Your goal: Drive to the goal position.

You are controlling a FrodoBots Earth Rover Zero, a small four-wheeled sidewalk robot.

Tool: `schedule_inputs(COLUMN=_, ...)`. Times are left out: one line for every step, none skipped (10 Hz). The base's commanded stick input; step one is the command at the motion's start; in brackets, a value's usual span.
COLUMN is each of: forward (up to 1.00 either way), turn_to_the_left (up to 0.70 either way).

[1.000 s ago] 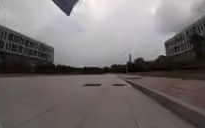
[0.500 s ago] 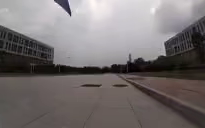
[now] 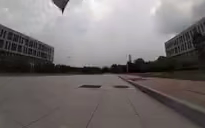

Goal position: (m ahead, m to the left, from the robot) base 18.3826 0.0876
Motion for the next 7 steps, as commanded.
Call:
schedule_inputs(forward=0.70, turn_to_the_left=0.22)
schedule_inputs(forward=0.70, turn_to_the_left=0.28)
schedule_inputs(forward=0.70, turn_to_the_left=0.14)
schedule_inputs(forward=0.70, turn_to_the_left=0.00)
schedule_inputs(forward=0.70, turn_to_the_left=0.00)
schedule_inputs(forward=0.70, turn_to_the_left=0.00)
schedule_inputs(forward=0.70, turn_to_the_left=0.00)
